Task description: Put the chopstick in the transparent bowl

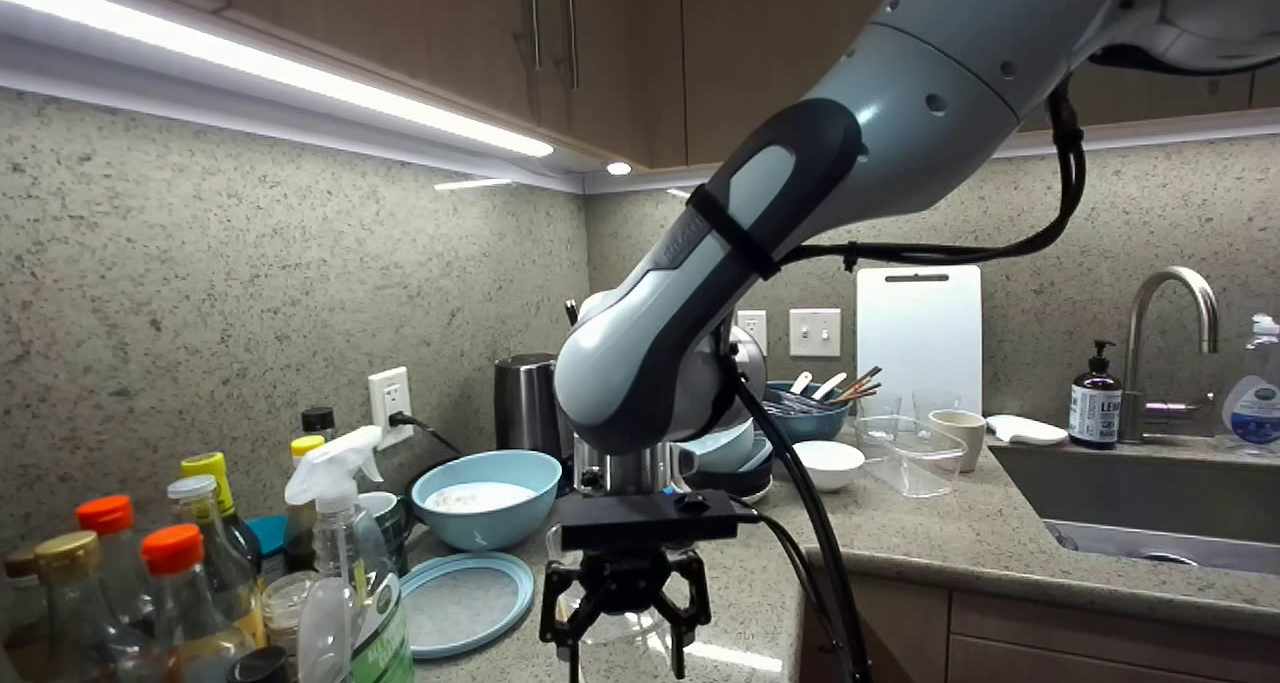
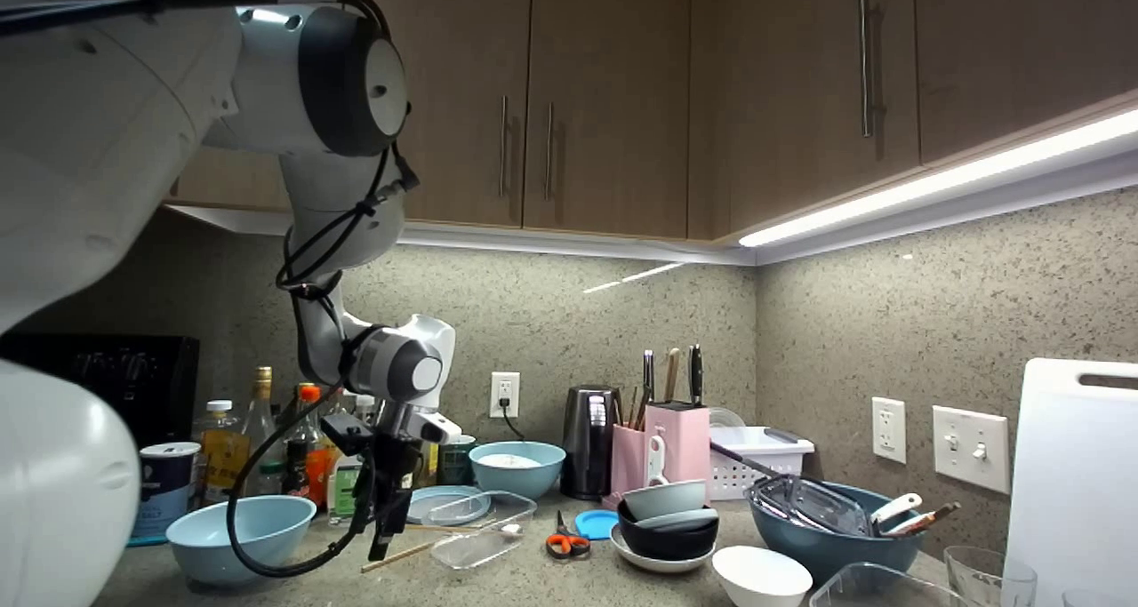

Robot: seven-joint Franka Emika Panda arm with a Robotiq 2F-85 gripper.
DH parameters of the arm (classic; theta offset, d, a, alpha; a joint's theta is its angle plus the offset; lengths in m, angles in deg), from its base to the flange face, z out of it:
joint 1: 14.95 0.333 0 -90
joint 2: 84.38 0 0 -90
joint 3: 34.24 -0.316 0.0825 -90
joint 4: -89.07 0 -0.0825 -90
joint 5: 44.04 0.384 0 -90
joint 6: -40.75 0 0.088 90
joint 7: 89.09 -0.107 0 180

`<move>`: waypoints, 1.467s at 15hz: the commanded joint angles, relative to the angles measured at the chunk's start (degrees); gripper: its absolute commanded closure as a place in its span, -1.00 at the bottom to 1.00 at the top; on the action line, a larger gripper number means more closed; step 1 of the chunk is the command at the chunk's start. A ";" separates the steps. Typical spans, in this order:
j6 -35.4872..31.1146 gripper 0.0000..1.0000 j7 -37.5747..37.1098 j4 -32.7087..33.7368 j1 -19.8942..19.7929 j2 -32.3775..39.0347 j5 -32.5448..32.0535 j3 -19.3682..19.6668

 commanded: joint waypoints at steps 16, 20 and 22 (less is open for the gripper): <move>-30.08 -1.00 -20.57 -7.26 15.58 1.23 -0.05 11.53; -22.05 -1.00 -26.41 -6.21 16.37 0.78 -6.63 12.63; -15.46 -1.00 -24.17 -4.36 12.50 1.15 -6.04 9.26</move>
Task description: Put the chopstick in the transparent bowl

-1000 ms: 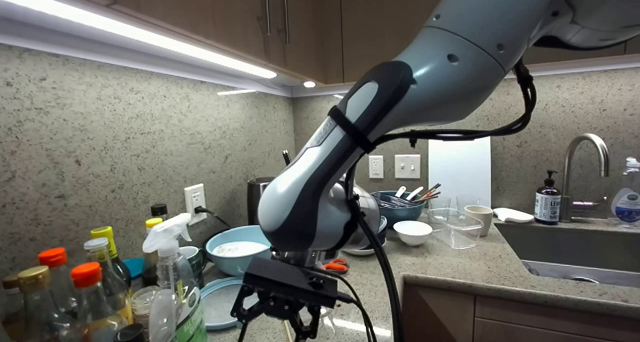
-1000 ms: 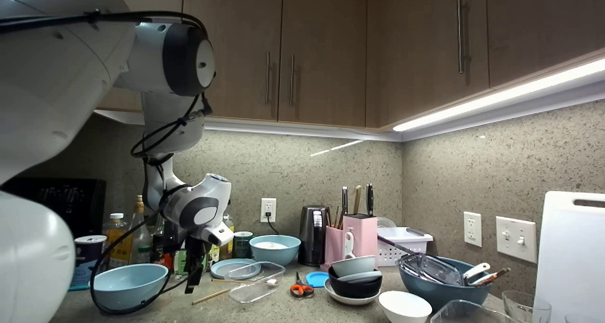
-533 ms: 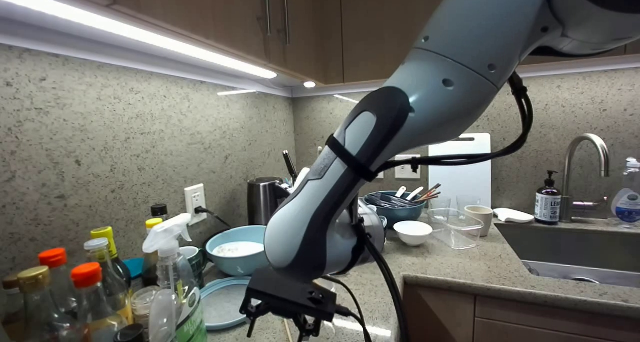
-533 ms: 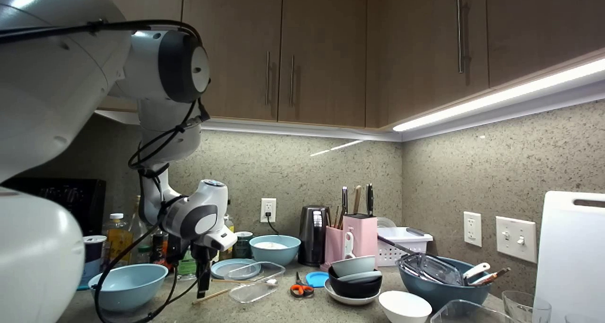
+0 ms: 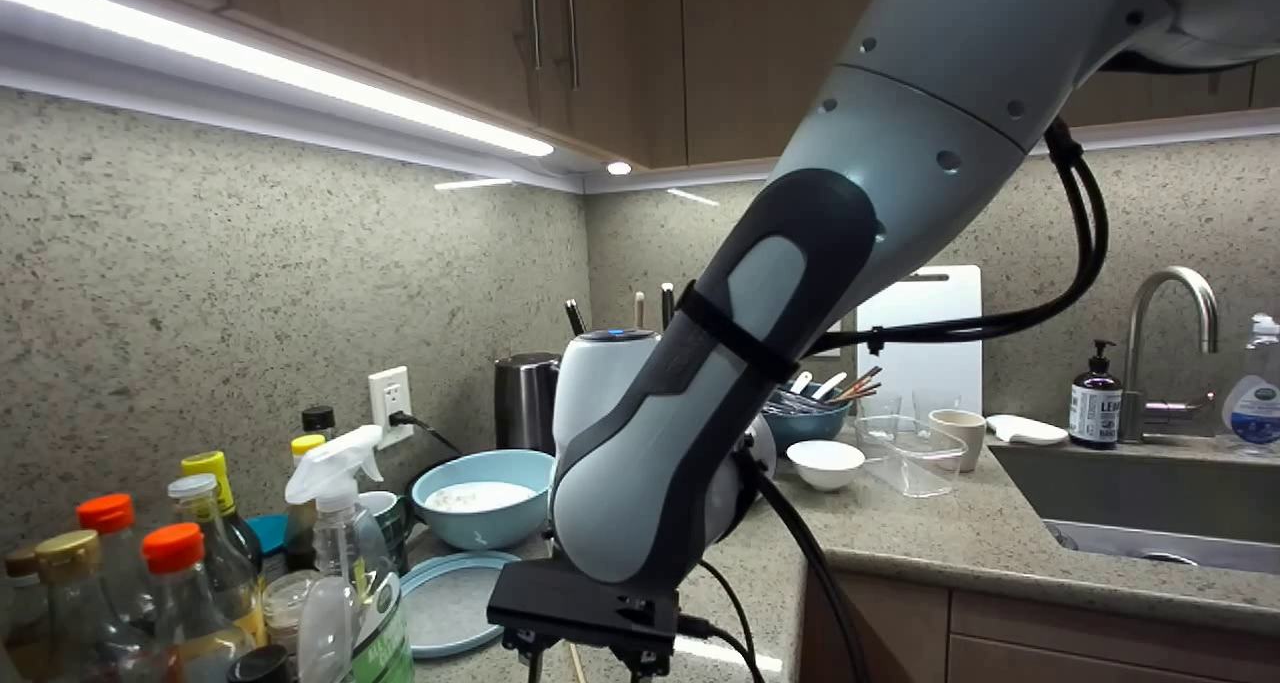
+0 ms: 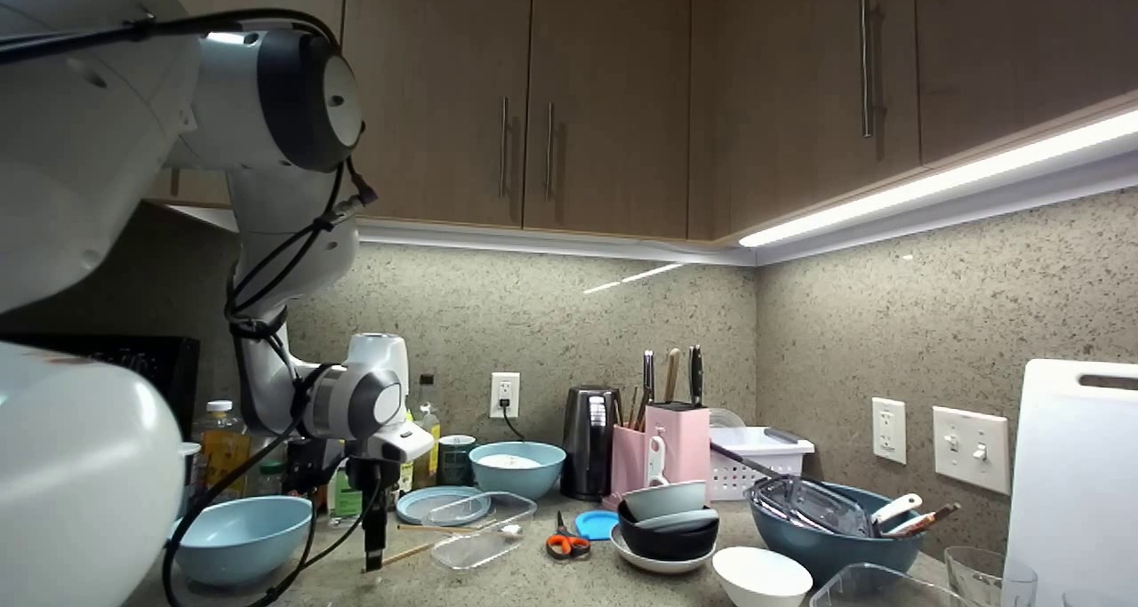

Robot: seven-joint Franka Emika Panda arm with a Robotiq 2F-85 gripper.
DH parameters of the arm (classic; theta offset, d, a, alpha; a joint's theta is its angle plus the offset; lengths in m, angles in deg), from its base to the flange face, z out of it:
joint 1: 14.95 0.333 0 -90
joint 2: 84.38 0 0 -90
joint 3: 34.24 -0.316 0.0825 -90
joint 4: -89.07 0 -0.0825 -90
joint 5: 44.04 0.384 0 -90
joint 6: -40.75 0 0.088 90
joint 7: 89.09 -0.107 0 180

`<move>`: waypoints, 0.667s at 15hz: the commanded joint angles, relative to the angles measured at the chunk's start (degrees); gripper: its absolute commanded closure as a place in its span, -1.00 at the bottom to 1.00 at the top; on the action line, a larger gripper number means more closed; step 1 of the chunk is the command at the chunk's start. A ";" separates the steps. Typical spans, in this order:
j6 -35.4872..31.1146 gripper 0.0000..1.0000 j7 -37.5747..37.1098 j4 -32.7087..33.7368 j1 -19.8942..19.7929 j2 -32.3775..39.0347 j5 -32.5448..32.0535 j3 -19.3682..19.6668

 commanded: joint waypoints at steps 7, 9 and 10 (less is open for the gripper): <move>19.39 -0.93 4.95 3.73 -13.43 -1.05 1.69 -9.45; 18.03 -0.97 5.47 3.10 -14.42 -1.76 2.27 -10.47; 17.40 -0.93 2.64 4.04 -13.25 -0.17 0.06 -9.16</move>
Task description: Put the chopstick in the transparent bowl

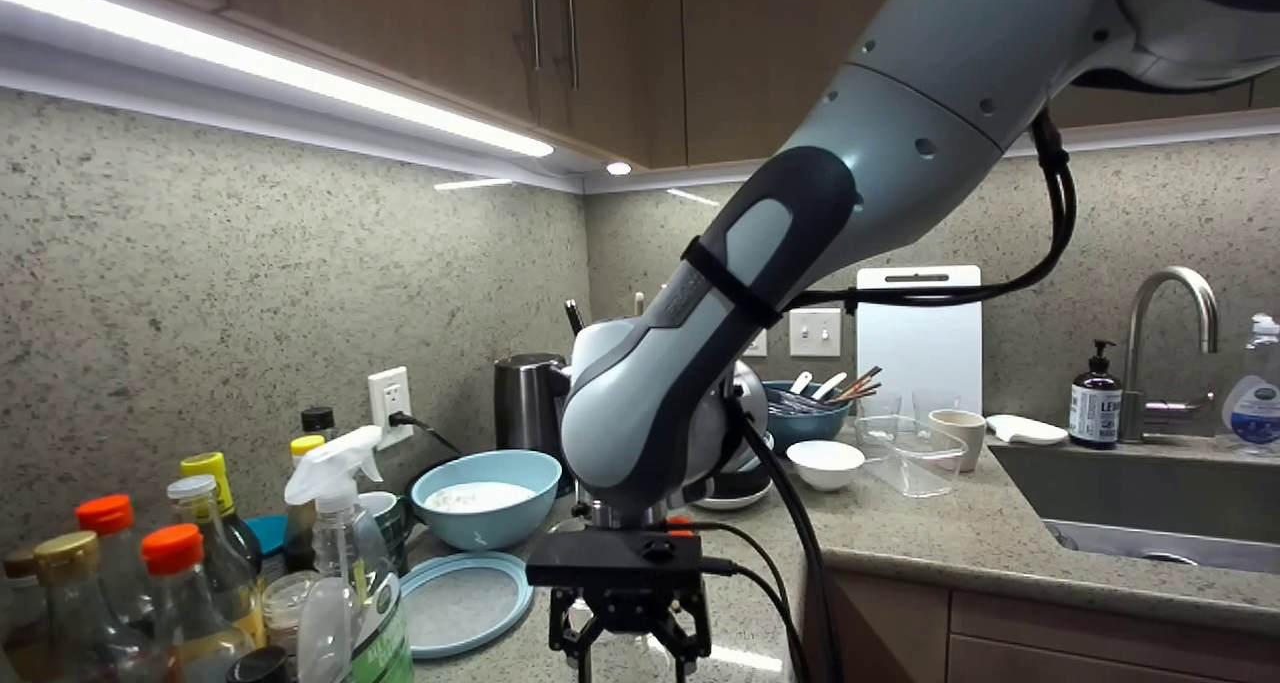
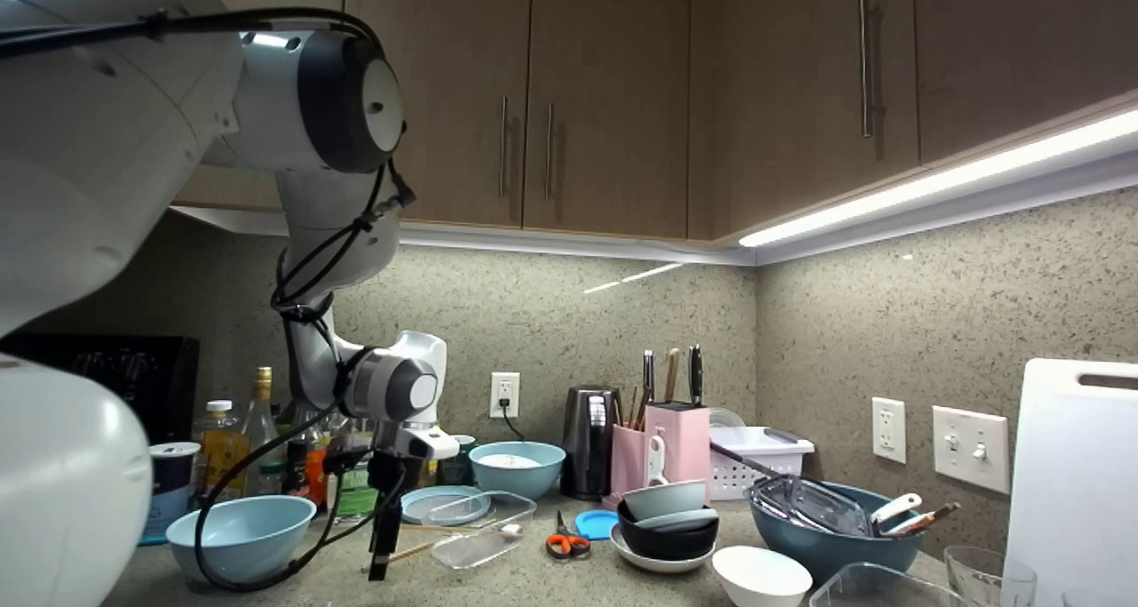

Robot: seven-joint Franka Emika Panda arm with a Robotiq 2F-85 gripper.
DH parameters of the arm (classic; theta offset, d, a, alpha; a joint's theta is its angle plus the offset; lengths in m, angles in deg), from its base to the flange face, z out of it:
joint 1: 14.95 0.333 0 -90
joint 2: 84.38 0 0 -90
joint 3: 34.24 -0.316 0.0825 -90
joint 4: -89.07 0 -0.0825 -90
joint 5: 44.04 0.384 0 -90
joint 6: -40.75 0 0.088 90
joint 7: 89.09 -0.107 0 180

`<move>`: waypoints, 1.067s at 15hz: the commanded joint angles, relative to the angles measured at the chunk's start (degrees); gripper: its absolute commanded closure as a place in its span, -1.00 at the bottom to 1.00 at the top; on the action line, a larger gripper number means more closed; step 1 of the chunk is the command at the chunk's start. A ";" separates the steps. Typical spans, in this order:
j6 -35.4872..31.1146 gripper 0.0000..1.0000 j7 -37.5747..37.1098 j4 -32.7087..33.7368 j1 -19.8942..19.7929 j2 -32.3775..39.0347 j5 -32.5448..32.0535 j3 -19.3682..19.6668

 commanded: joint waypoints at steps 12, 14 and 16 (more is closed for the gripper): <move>2.09 -1.00 -0.36 5.13 -0.36 4.86 -1.58 -0.07; 2.86 -1.00 -0.41 6.30 -0.12 5.47 -1.78 -0.07; 4.57 -1.00 -0.47 7.81 0.33 6.42 -2.31 -0.08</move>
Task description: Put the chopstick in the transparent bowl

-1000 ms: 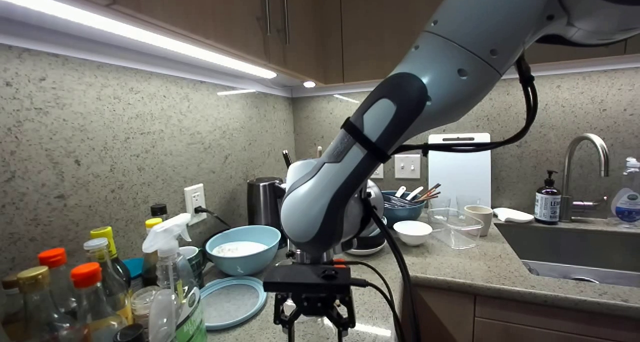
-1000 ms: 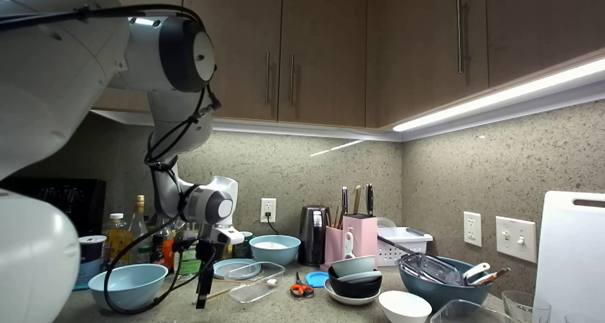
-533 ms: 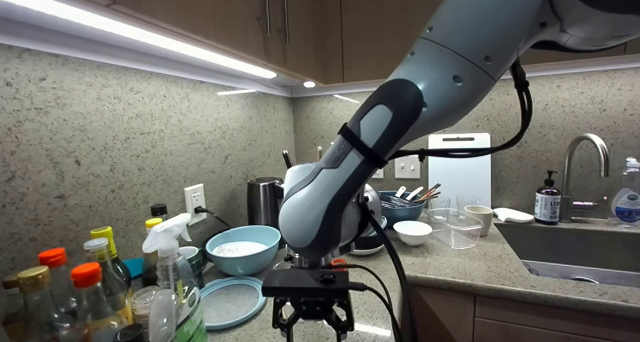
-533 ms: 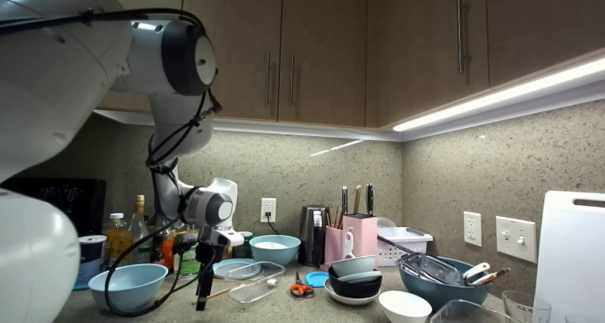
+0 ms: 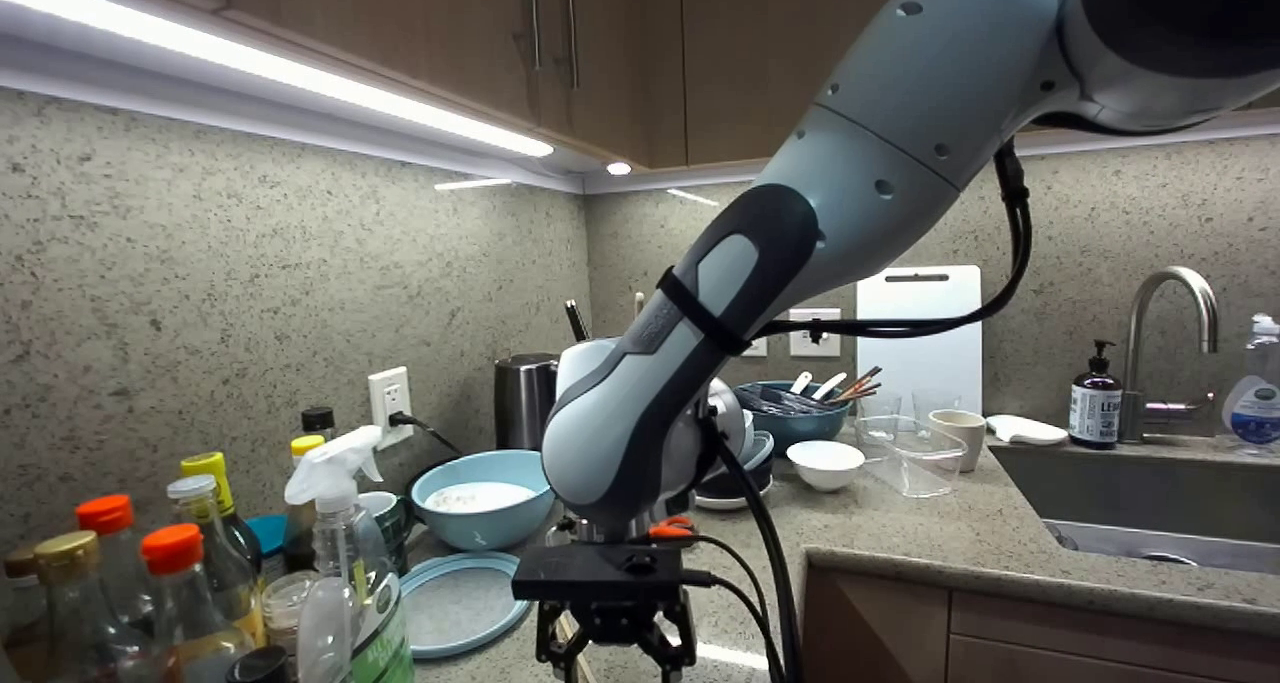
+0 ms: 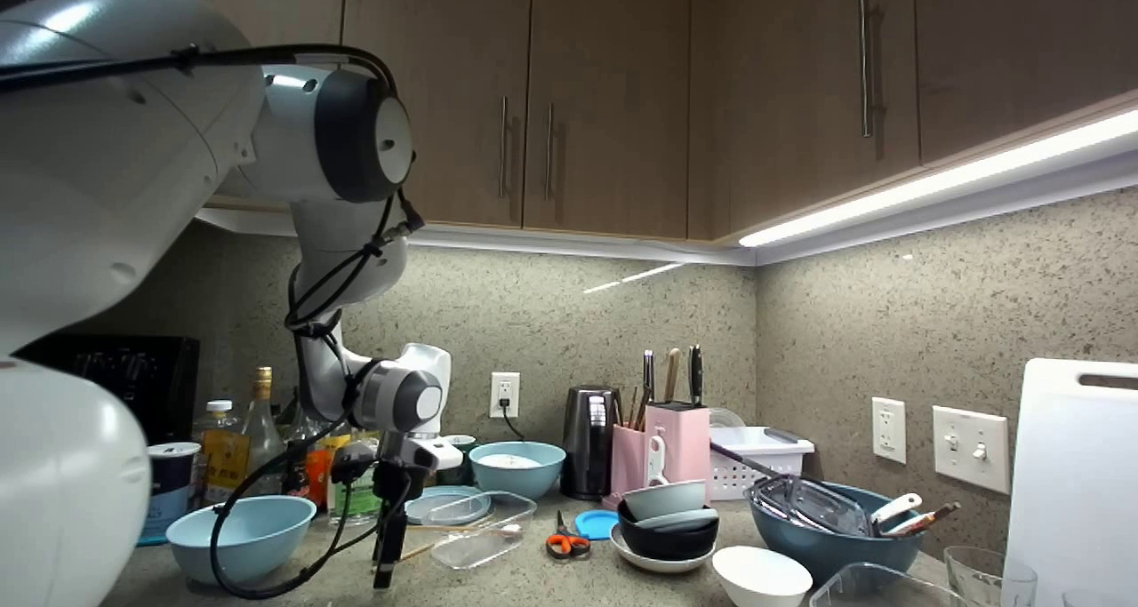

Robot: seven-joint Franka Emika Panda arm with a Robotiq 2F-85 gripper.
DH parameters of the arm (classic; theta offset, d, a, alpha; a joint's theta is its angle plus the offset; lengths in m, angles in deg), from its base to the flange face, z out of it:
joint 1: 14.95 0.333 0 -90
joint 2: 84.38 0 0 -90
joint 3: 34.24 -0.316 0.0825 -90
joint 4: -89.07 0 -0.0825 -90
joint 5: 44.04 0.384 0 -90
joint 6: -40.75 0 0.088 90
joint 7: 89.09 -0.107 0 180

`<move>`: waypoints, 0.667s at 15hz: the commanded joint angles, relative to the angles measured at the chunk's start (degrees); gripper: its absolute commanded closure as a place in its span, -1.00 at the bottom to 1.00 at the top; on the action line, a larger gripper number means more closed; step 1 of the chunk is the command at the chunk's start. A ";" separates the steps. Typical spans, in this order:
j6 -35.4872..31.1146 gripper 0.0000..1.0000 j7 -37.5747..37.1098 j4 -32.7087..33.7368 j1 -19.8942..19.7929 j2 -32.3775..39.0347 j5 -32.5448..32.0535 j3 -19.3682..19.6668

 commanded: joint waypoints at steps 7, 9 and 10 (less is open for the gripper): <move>7.93 -0.22 -0.32 7.18 1.12 4.05 -2.57 0.18; 8.71 0.06 0.10 8.05 0.98 4.47 -2.54 0.10; 9.48 0.16 0.27 8.34 0.86 4.49 -2.46 0.03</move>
